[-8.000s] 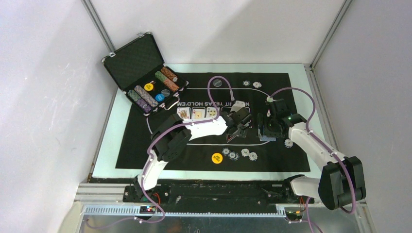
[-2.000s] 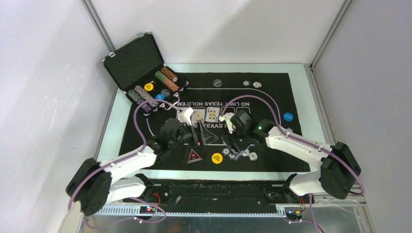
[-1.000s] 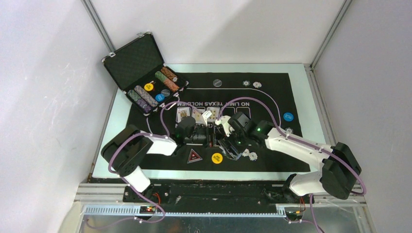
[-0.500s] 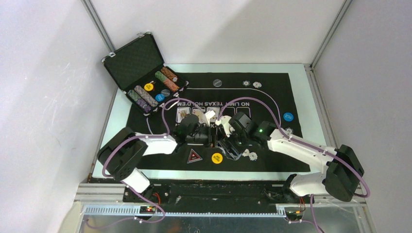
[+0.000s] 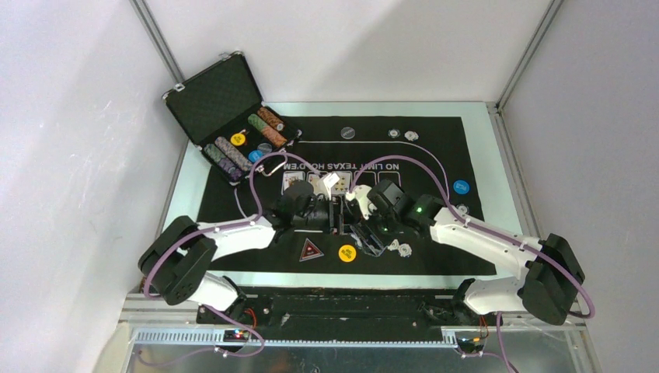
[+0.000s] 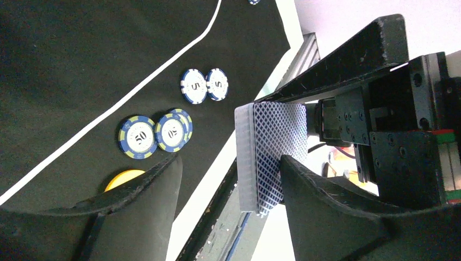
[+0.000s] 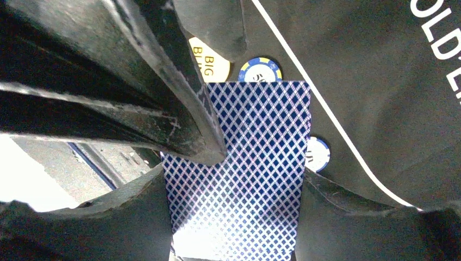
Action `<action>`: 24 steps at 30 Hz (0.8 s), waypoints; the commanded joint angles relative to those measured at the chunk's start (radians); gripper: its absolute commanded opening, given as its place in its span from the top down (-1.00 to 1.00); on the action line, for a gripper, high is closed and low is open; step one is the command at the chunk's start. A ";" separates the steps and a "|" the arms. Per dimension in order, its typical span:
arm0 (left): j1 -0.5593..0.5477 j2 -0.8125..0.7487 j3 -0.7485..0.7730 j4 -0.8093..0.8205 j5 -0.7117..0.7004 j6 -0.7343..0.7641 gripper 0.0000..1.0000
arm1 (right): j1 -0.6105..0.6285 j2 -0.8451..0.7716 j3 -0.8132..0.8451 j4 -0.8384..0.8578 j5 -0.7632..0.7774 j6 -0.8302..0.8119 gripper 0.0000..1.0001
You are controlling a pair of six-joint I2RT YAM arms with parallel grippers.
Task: Distribute texas hold em gaming equipment
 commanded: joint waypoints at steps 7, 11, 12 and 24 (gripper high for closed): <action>0.019 -0.037 0.019 -0.156 -0.079 0.087 -0.27 | 0.002 -0.058 0.048 0.017 0.027 0.003 1.00; 0.021 -0.055 0.021 -0.153 -0.071 0.078 -0.16 | 0.001 -0.058 0.045 0.019 0.031 0.004 1.00; 0.020 -0.062 0.021 -0.151 -0.065 0.073 -0.13 | 0.002 -0.057 0.045 0.019 0.032 0.004 1.00; 0.018 -0.124 0.006 -0.128 -0.012 0.036 0.37 | -0.001 -0.045 0.044 0.024 0.077 0.025 1.00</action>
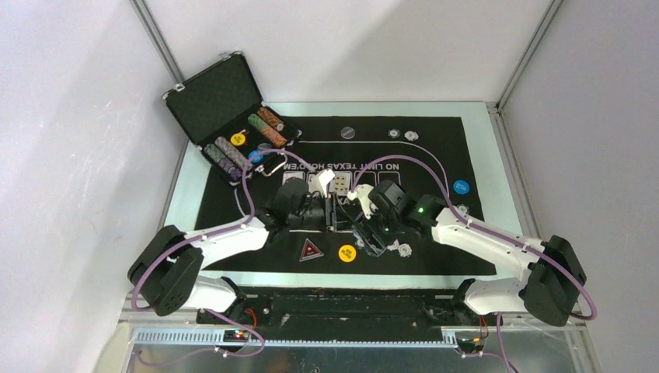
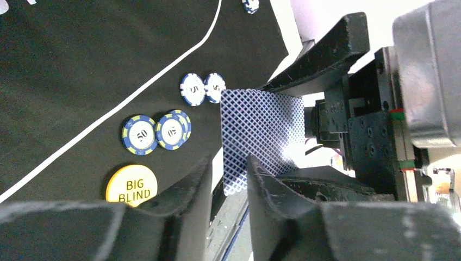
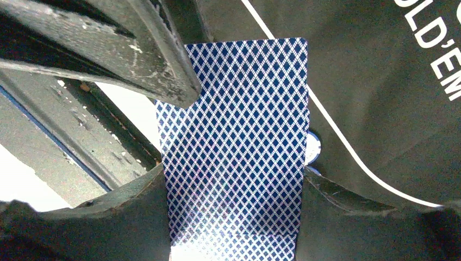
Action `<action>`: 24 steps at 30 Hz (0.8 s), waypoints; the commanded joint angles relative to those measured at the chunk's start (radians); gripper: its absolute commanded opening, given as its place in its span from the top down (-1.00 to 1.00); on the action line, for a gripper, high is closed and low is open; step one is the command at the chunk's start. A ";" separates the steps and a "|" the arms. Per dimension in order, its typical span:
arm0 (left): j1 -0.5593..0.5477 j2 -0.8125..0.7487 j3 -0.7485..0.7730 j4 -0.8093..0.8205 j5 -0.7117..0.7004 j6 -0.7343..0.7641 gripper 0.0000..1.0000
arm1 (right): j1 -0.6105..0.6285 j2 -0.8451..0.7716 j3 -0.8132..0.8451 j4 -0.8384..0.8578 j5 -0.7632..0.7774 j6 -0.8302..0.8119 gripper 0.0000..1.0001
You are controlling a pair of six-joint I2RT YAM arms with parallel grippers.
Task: Distribute texas hold em gaming equipment
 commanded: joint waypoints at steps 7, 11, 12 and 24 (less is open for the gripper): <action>0.007 -0.031 -0.010 -0.034 0.040 -0.006 0.93 | -0.007 -0.025 0.045 0.045 0.060 0.031 1.00; 0.008 -0.062 0.009 -0.140 -0.051 0.039 1.00 | -0.014 -0.026 0.044 0.040 0.069 0.036 1.00; 0.008 -0.074 0.015 -0.158 -0.077 0.057 1.00 | -0.016 -0.026 0.044 0.038 0.074 0.037 1.00; 0.045 -0.172 -0.011 -0.219 -0.153 0.092 1.00 | -0.049 -0.046 0.030 0.037 0.079 0.051 1.00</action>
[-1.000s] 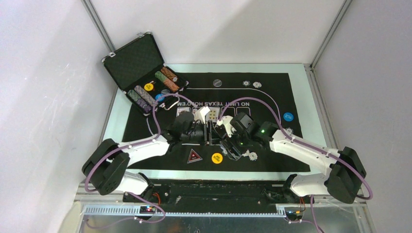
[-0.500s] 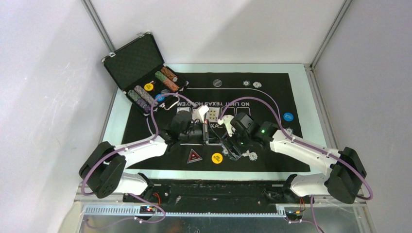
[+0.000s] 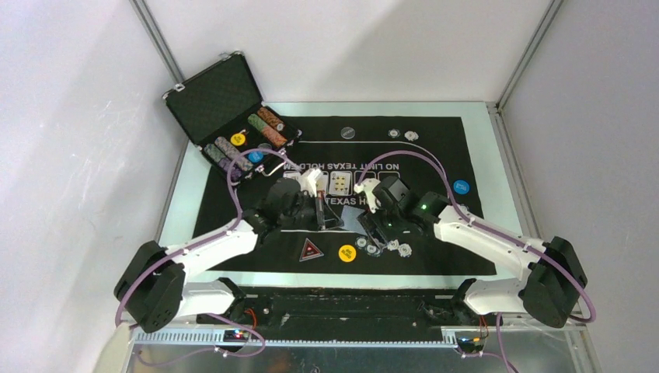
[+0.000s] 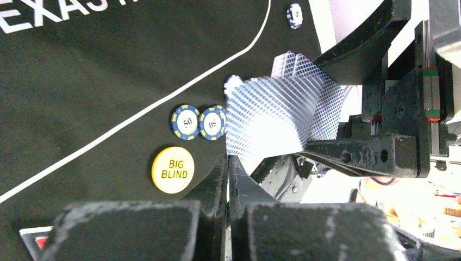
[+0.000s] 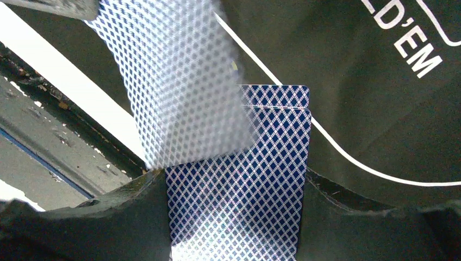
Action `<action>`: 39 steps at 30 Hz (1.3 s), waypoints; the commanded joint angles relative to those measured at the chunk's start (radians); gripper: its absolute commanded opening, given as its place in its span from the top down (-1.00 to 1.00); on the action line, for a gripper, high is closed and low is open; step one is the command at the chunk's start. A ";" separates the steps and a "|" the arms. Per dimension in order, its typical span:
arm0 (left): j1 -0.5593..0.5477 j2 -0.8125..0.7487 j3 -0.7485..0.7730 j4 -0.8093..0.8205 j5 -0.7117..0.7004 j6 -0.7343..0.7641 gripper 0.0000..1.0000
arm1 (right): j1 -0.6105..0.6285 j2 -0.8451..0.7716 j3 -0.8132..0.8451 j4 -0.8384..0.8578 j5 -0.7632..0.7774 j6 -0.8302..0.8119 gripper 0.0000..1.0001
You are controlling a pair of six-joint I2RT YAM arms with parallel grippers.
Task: Distribute texas hold em gaming equipment
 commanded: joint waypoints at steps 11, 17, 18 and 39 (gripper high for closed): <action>0.073 -0.168 -0.105 0.175 0.024 -0.111 1.00 | -0.082 -0.044 0.011 0.049 0.092 0.080 1.00; 0.099 -0.203 -0.118 0.168 0.007 -0.092 1.00 | -0.135 -0.037 0.000 0.035 0.188 0.118 1.00; 0.102 -0.204 -0.117 0.163 0.000 -0.080 1.00 | -0.140 -0.037 -0.002 0.034 0.202 0.122 1.00; 0.136 0.638 0.962 -0.995 0.339 1.224 1.00 | -0.209 -0.072 -0.035 0.039 0.215 0.133 1.00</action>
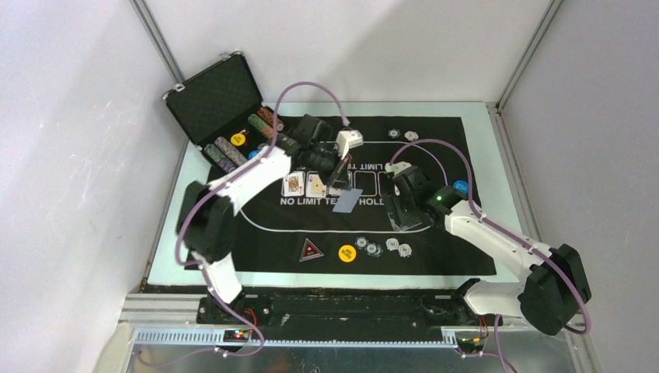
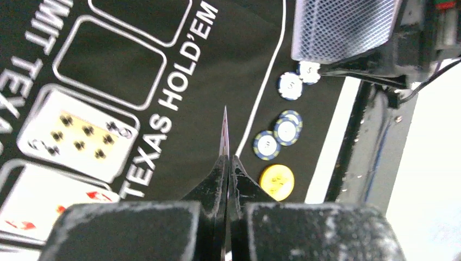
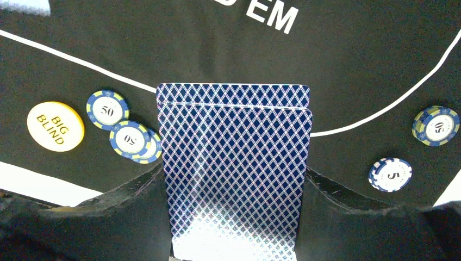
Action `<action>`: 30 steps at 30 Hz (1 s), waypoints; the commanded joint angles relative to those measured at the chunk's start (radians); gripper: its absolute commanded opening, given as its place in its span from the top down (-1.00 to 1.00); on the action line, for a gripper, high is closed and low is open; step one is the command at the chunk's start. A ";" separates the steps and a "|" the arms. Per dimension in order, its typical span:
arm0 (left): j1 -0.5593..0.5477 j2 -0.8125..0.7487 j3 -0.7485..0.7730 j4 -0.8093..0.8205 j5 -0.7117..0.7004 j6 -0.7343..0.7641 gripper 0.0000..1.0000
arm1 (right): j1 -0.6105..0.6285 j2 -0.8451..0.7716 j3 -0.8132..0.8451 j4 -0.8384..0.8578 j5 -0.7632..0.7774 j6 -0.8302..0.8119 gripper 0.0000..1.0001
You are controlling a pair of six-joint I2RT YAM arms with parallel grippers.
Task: Distribute texas hold em gaming equipment
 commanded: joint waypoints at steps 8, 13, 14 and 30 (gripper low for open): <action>0.000 0.378 0.414 -0.105 0.058 0.134 1.00 | -0.033 -0.037 -0.016 0.044 0.003 0.010 1.00; 0.003 0.421 0.393 0.168 0.024 -0.103 1.00 | -0.042 -0.040 -0.023 0.048 -0.004 0.011 1.00; 0.003 0.434 0.408 0.175 0.013 -0.116 1.00 | -0.043 -0.040 -0.023 0.048 -0.006 0.011 1.00; 0.040 0.564 0.472 0.240 0.013 -0.262 1.00 | -0.053 -0.040 -0.029 0.052 -0.015 0.012 1.00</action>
